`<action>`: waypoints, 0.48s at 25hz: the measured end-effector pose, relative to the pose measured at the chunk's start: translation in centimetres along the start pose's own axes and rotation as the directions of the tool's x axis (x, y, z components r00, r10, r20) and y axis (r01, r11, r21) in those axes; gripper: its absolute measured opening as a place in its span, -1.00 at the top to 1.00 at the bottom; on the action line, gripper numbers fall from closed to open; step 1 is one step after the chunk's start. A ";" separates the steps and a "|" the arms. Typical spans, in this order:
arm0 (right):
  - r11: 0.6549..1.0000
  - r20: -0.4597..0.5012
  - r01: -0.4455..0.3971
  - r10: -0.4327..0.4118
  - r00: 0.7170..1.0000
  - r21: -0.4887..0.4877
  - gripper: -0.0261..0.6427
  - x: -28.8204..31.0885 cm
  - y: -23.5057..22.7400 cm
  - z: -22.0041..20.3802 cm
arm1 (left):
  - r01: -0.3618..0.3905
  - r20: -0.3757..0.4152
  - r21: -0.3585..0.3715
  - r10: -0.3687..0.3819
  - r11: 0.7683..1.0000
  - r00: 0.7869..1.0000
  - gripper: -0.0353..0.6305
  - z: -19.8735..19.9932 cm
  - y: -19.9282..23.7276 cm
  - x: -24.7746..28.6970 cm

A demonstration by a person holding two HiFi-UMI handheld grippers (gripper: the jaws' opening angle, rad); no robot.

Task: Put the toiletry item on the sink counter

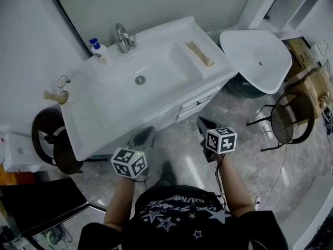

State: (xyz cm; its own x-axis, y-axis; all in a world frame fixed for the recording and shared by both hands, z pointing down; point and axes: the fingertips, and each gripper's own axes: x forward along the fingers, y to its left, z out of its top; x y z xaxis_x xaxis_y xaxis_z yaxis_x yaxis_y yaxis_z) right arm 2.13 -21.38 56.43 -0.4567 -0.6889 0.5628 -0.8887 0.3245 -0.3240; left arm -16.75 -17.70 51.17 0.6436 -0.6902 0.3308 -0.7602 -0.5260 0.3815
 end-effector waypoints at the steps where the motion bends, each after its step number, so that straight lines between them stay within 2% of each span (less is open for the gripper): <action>1: 1.000 0.002 -0.006 0.006 1.000 0.005 0.88 -0.3 -0.1 -0.3 | 0.000 0.000 0.005 0.000 1.000 1.000 0.82 -0.2 -0.6 0.0; 6: 0.999 0.020 -0.028 0.028 0.999 0.032 0.88 -3.0 -0.8 -2.0 | -0.010 0.002 0.008 0.010 1.000 1.000 0.82 -1.5 -3.8 -0.7; 12: 0.998 0.058 -0.054 0.053 0.997 0.020 0.88 -7.1 -0.7 -3.4 | -0.022 0.029 0.036 0.021 0.999 0.999 0.82 -2.7 -8.2 -2.7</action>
State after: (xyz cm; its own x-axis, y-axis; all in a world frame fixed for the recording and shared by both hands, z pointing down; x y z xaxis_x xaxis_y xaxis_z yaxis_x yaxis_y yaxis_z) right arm 5.81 -14.51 55.28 -0.4999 -0.7072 0.5000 -0.8618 0.3485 -0.3687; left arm -12.06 -10.14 49.52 0.6243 -0.7155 0.3136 -0.7771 -0.5278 0.3428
